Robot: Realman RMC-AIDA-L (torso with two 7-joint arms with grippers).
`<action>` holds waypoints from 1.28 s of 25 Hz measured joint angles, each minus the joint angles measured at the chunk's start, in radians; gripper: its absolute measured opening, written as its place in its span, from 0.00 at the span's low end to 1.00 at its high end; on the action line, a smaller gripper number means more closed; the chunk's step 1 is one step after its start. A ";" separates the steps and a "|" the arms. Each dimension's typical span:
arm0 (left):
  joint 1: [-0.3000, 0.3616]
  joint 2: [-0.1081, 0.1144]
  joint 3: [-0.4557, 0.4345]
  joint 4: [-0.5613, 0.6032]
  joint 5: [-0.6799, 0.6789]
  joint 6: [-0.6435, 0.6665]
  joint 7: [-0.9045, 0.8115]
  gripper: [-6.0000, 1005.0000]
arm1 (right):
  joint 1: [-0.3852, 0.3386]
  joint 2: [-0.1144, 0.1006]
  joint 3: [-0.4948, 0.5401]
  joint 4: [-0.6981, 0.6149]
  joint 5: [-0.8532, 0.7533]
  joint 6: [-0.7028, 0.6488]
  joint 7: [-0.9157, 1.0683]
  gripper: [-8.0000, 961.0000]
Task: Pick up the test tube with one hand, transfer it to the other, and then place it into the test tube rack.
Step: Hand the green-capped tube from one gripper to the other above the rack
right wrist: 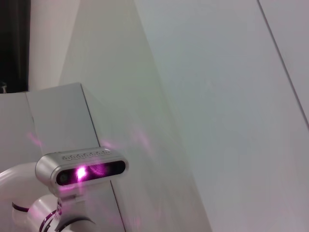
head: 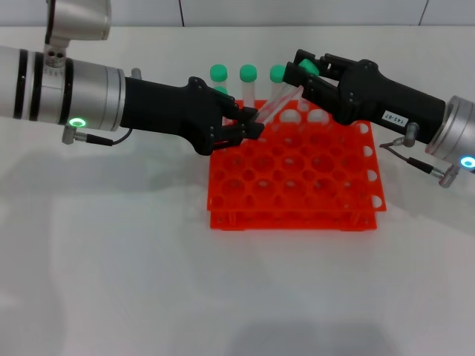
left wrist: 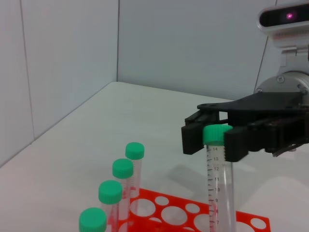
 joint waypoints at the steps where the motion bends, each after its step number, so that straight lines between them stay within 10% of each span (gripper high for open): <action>1: 0.000 0.000 0.000 0.000 0.000 0.000 0.000 0.19 | 0.000 0.000 0.000 0.000 0.000 0.000 0.000 0.40; 19: -0.001 -0.015 0.008 0.115 0.003 -0.002 -0.220 0.20 | -0.010 0.000 -0.002 0.000 0.011 0.003 0.003 0.28; 25: 0.049 -0.020 0.019 0.335 0.044 0.065 -0.388 0.58 | -0.023 0.000 -0.011 -0.011 0.005 0.003 0.003 0.28; 32: 0.318 -0.050 0.031 0.671 -0.007 0.072 -0.441 0.77 | -0.016 0.000 -0.062 -0.081 0.002 0.038 0.015 0.28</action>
